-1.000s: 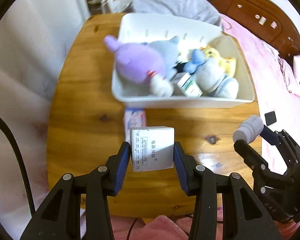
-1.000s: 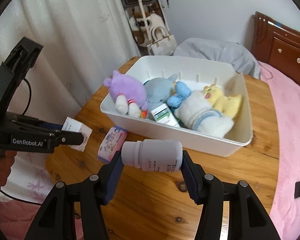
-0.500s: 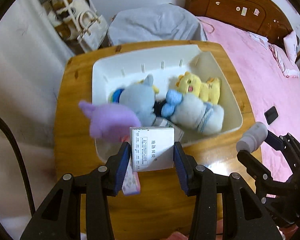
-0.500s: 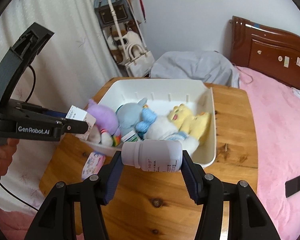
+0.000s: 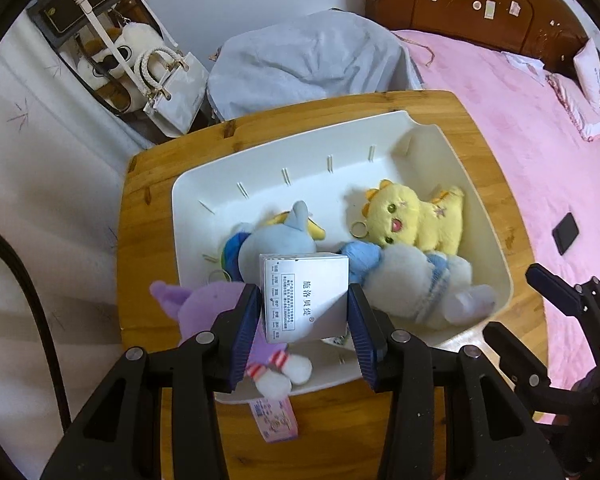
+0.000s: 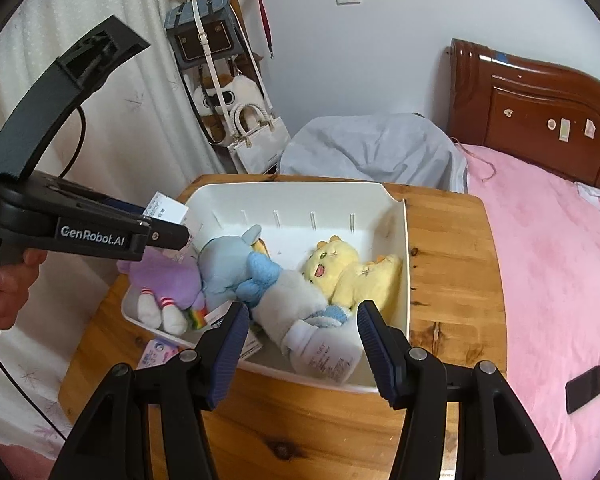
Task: Organize objects
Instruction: 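Open both tools to drop the small box and pill bottle into the tray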
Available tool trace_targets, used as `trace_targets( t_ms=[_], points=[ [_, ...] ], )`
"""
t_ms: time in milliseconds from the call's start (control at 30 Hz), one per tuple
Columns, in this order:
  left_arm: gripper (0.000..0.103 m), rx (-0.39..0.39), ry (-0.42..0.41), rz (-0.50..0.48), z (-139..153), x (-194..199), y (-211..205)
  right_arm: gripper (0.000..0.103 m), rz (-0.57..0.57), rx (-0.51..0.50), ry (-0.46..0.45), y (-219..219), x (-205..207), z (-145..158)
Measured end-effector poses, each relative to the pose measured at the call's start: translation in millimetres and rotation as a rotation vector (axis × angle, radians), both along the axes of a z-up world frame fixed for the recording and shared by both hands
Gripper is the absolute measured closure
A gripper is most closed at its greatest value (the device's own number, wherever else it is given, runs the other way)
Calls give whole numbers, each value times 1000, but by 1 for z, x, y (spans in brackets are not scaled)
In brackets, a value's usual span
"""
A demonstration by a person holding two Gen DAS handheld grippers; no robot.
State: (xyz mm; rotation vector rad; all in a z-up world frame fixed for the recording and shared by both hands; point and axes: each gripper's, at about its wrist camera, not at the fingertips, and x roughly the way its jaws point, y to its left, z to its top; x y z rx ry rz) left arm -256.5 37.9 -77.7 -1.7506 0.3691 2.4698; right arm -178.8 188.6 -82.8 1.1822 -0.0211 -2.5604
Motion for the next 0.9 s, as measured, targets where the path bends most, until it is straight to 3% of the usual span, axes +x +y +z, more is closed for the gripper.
trace_targets(
  t_ms=[233,367,533,667,767,900],
  points=[
    [55,-24,1,8,-7,-6,1,46,-20,-6,-3,9,-3,-8],
    [48,-22,-1,17,-4,-3,1,45,-38,1,-17,16,-3,-12],
    [46,-6,-12,61,3,6,-6,36,-64,3,-33,21,2,-10],
    [33,-2,1,88,14,20,-14,24,-73,-19,-65,22,7,-7],
    [27,2,12,96,24,33,-21,24,-67,-36,-95,19,10,-6],
    [26,-30,34,92,36,53,-34,23,-66,-19,-100,10,20,0]
  ],
)
